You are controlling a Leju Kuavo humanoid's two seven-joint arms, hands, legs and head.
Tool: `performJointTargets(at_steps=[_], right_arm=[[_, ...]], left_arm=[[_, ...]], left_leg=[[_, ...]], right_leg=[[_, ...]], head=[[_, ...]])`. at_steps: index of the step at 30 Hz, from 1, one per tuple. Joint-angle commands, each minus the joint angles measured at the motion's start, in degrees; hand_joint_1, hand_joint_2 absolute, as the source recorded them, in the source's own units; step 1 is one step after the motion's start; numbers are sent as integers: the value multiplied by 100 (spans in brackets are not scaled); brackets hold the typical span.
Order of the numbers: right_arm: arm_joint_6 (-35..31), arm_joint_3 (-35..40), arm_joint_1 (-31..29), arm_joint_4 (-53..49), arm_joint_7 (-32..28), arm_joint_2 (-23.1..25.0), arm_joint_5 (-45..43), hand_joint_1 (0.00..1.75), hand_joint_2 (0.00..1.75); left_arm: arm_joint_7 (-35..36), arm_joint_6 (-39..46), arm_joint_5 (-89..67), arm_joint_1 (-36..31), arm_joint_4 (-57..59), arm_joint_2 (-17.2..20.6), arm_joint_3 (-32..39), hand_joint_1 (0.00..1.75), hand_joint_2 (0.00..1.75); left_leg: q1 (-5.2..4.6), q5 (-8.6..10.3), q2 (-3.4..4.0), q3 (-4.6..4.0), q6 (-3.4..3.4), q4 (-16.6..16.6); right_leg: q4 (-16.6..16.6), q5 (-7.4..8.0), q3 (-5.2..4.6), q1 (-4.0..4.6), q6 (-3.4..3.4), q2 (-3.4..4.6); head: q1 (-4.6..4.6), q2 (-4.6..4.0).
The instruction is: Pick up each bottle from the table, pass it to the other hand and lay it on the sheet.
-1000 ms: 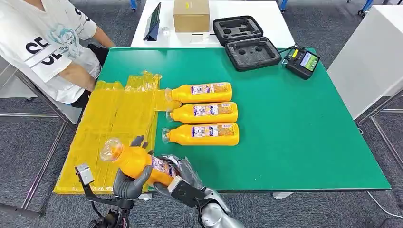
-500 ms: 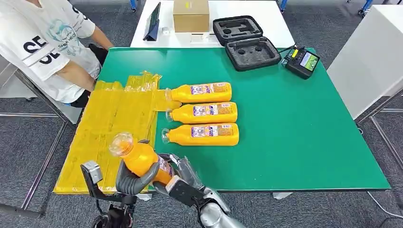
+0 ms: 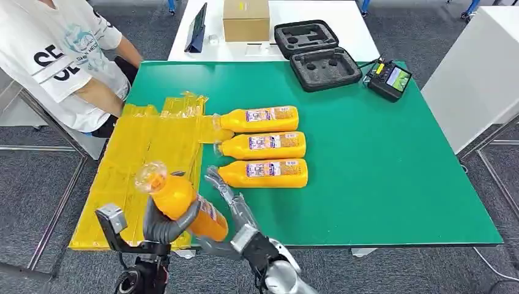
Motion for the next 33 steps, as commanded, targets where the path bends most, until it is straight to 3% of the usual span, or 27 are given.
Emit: performJointTargets(at_steps=[1, 5, 6, 8, 9, 13, 18, 24, 29, 33], right_arm=[[-120, -528, 152, -1244, -392, -163, -561, 0, 0], [-806, -788, 276, -1704, -415, -250, -730, 0, 0], [-853, -784, 276, -1644, -415, -286, -721, 0, 175], [-969, -719, 233, -1495, -415, -336, -529, 0, 175], [-1045, -659, 207, -1414, -415, -357, -386, 0, 175], [-1091, -605, 149, -1292, -415, -354, -244, 0, 175], [-1069, -641, -32, -987, -124, -293, 305, 0, 175], [-969, -814, -238, -834, 39, -215, 517, 0, 175], [-966, -817, -241, -832, 40, -218, 517, 0, 175], [-871, -799, -230, -831, 34, -218, 541, 0, 175]], left_arm=[[-329, 658, -582, -459, 10, 161, 417, 175, 175], [-505, 1556, -1773, -899, 147, 496, 687, 175, 175], [-493, 1682, -1893, -1015, 204, 503, 773, 175, 175], [-308, 2228, -3165, -1467, 567, 829, 623, 175, 175], [42, 2024, -3512, -1711, 796, 1017, 495, 175, 175], [134, 2128, -4185, -2149, 1227, 1093, 476, 175, 175], [1119, 2004, -6115, -2982, 2632, 1493, -168, 175, 175], [1453, 1379, -6972, -3689, 4110, 1557, -700, 175, 175], [1452, 1370, -6967, -3707, 4123, 1568, -692, 175, 175], [1663, 950, -7259, -3991, 4830, 1639, -941, 175, 175]], left_leg=[[3, -2, -15, 6, -4, -1], [5, -4, -27, 6, -8, 7], [5, -1, -22, 8, -8, 2], [7, -1, -25, 18, -9, -1], [6, 5, -27, 13, -7, -5], [3, 13, -21, 10, -3, -5], [7, 12, -26, 24, -8, -6], [3, 17, -18, 10, -3, -4], [6, 13, -9, 19, -6, -3], [8, 8, -17, 30, -9, -2]], right_leg=[[-1, -5, 11, 2, -3, -11], [8, -12, 12, 4, -6, -19], [3, -8, 14, 5, -6, -15], [-2, -8, 26, 7, -7, -17], [-4, -4, 20, 6, -6, -21], [-2, -1, 15, 3, -4, -17], [-2, -5, 33, 7, -7, -29], [-1, 3, 15, 2, -4, -17], [-1, 0, 24, 6, -5, -7], [-1, -8, 37, 8, -6, -15]], head=[[2, 0], [2, 0], [2, 0], [2, 0], [2, 0], [0, 0], [2, 0], [4, 0], [2, 0], [2, 0]])
